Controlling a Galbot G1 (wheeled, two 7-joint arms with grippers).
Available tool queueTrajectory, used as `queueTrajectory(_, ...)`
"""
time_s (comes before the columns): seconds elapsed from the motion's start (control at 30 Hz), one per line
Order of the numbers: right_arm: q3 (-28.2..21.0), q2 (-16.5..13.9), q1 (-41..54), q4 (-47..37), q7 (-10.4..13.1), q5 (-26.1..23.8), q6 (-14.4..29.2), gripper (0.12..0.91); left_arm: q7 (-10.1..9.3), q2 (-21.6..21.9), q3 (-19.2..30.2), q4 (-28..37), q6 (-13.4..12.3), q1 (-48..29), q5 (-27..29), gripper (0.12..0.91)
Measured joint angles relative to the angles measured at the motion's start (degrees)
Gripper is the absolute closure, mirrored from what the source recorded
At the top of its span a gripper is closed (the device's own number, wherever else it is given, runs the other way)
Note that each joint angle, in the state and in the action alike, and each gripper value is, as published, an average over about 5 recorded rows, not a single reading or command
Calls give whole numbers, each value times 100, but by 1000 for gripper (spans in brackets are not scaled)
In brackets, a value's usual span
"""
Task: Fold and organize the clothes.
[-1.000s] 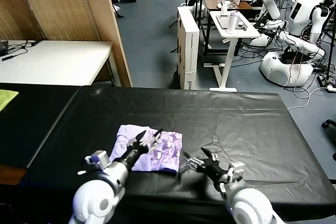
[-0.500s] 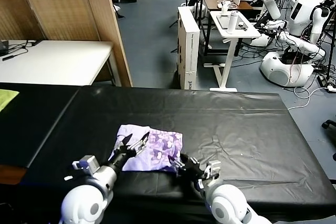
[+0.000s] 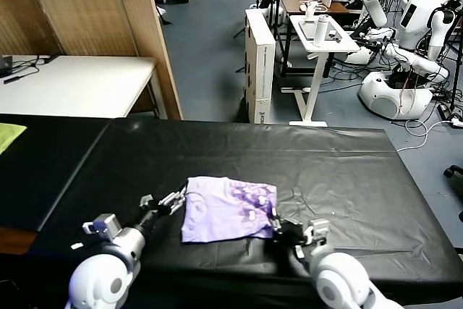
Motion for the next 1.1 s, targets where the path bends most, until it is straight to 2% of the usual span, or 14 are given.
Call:
queueTrajectory(0.2,385,-345,-220,203,29,89,-92,876,2,17,-29,59,-24,4,0,123)
queueTrajectory(0.3,512,-467,-299,309,24,131,-138,809,-4,9,-22,93,-33,-18,7,123)
queueTrajectory(0.43,693,-636,-435,510,35,150,-224,581,-19,26,-6,115,-33,-39,10,123)
queueTrajectory(0.57,874,-780,-585,724,44,100,-171,317,-32,69,0,109,-39,-23,9,123)
queueTrajectory(0.67,999,-829,-687,813,-46,-93,163,174,-42,105,-1,105,-112,17,13,123)
queueTrajectory(0.7,1020,-824,-707,804,-114,-212,325,147,-51,118,-1,104,-161,38,26,123)
queueTrajectory(0.87,1073,-714,-830,550,-504,-1064,1451,119,-134,229,5,58,-595,207,436,123)
queueTrajectory(0.97,1166,-647,-975,433,-580,-1500,2059,118,-171,348,-23,-26,-843,348,775,123)
queueTrajectory(1.1,1393,-552,-1302,378,-610,-2028,2652,118,-136,615,-165,-210,-1166,647,1159,123)
